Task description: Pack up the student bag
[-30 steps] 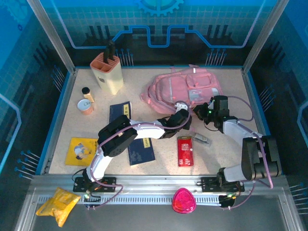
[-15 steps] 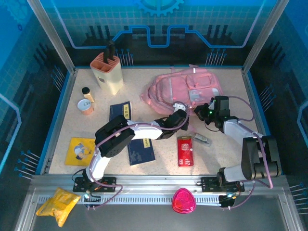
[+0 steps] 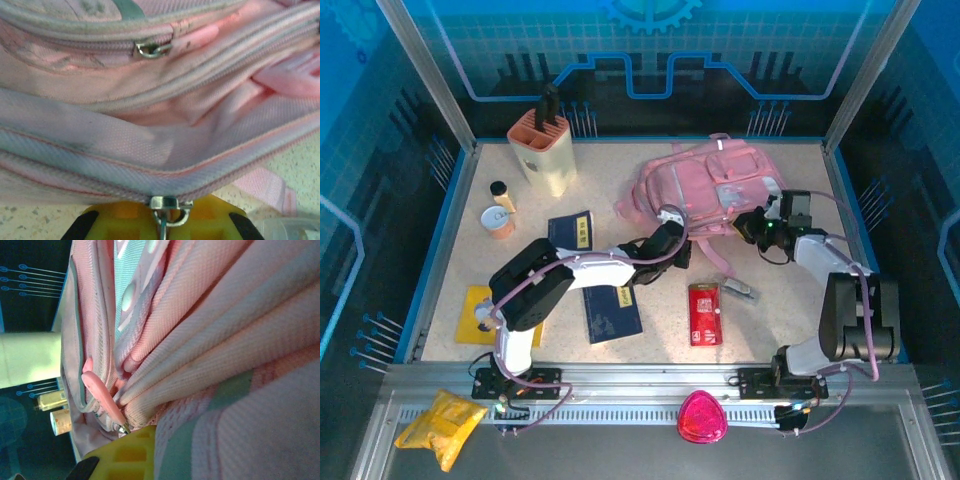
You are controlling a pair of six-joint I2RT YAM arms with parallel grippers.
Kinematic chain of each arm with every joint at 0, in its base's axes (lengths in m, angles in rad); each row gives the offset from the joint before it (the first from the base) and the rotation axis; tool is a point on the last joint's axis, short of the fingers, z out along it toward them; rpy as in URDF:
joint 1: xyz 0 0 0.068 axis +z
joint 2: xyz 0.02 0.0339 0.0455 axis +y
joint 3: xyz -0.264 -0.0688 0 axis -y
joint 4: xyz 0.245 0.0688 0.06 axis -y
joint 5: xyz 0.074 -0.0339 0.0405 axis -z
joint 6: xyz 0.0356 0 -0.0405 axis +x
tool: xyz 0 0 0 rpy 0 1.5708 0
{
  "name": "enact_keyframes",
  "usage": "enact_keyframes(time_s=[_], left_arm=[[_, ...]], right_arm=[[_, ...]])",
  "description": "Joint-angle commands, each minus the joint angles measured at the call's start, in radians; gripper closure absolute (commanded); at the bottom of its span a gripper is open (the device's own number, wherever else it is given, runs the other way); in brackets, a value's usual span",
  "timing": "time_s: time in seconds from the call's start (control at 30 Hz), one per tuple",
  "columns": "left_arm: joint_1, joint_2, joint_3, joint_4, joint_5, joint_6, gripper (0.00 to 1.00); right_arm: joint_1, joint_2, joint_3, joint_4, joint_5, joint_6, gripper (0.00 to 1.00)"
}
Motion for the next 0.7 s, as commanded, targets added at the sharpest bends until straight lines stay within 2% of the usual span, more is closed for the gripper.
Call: enact_keyframes(time_s=[0.0, 0.1, 0.2, 0.37, 0.47, 0.57, 0.67], left_arm=[[-0.002, -0.011, 0.07, -0.135, 0.068, 0.012, 1.0], [-0.037, 0.008, 0.127, -0.159, 0.039, 0.03, 1.0], [-0.045, 0.017, 0.15, -0.153, 0.056, 0.023, 1.0], [-0.044, 0.013, 0.155, -0.151, 0.072, 0.028, 1.0], [-0.045, 0.005, 0.153, -0.139, 0.09, 0.034, 1.0], [-0.048, 0.002, 0.151, -0.129, 0.104, 0.039, 1.0], [-0.052, -0.001, 0.148, -0.125, 0.112, 0.041, 1.0]], right_arm=[[-0.049, 0.043, 0.06, 0.039, 0.084, -0.05, 0.89], [-0.052, 0.06, 0.061, 0.026, 0.068, -0.055, 0.76], [-0.047, 0.024, 0.023, 0.005, 0.054, -0.056, 0.57], [-0.022, -0.062, -0.061, -0.07, 0.016, -0.059, 0.38], [0.047, -0.105, -0.112, -0.072, 0.018, -0.024, 0.27], [0.117, -0.088, -0.149, -0.002, 0.008, 0.057, 0.2], [0.173, -0.033, -0.137, 0.089, 0.002, 0.129, 0.2]])
